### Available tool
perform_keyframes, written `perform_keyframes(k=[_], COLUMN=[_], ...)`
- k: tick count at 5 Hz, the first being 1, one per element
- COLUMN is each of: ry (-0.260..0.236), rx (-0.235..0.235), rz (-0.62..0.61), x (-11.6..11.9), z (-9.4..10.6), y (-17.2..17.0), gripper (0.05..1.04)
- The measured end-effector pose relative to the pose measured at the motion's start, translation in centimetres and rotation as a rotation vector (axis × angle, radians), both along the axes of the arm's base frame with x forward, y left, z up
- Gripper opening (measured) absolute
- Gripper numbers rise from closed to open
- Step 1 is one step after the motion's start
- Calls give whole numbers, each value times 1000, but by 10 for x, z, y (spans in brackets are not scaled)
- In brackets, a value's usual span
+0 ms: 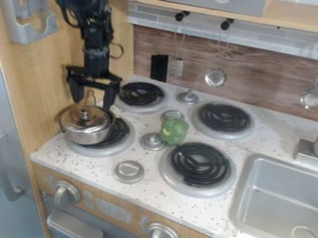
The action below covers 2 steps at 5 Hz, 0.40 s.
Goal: Picked up lid and placed it over the cooking pot
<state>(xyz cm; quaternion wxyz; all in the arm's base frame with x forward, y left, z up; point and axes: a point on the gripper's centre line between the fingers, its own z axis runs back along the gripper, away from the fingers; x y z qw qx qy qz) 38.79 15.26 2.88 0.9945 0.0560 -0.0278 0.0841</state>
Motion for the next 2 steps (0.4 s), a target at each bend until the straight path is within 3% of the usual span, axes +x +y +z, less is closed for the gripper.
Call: perform_keyframes(k=[2], ry=[-13], rx=[-17], rz=[-133], x=[8], z=[-1], y=[-28], gripper=[998])
